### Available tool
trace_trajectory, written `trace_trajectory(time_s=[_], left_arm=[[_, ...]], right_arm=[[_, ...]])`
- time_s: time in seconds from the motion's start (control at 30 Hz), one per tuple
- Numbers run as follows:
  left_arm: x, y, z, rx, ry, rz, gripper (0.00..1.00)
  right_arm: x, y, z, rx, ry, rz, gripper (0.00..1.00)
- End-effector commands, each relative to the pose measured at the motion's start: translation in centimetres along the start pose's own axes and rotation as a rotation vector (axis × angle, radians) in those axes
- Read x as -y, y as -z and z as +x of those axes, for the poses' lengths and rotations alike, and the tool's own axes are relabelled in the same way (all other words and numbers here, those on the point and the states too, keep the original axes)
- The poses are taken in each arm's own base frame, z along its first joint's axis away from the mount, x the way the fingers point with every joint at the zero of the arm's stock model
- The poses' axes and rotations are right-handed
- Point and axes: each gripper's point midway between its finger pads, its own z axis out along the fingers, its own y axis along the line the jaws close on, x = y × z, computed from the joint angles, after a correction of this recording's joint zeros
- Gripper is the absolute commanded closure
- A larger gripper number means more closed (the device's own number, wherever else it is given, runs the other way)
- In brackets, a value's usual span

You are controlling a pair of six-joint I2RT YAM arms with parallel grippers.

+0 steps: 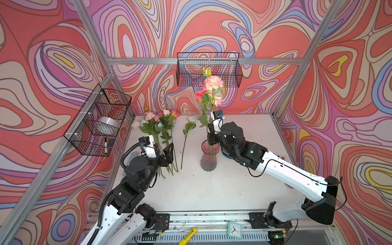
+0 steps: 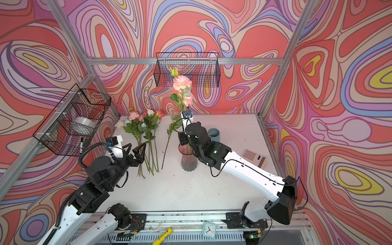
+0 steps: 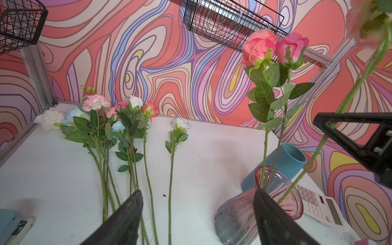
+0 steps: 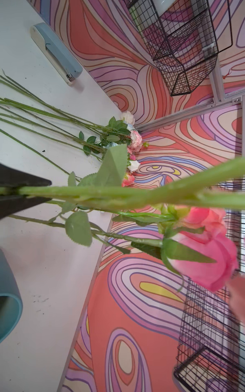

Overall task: Arrange flowers in a vase
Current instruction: Place the flower in the vase.

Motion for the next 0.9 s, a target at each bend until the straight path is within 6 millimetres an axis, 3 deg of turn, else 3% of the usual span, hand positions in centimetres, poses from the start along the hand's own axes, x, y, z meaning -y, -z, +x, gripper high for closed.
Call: trace_trajectory(time_s=[0.0, 0.23, 0.63, 0.87], left_arm=[[0.1, 0.0, 0.1, -0.011, 0.006, 0.003, 0.18], [0.1, -0.2, 0.3, -0.023, 0.004, 0.001, 0.18], [0.1, -0.4, 0.5, -0.032, 0.004, -0.003, 0.18], [0.0, -0.6, 0.6, -0.035, 0.000, -0.011, 0.18]], right_arm=[[0.4, 0.5, -0.4, 0.025, -0.063, 0.004, 1.00], [0.4, 0.0, 1.2, -0.006, -0.066, 0.009, 0.98], [0.7, 0.2, 3.4, -0.055, -0.079, 0.012, 0.84], [0.4, 0.8, 3.1, -0.049, -0.101, -0.021, 0.83]])
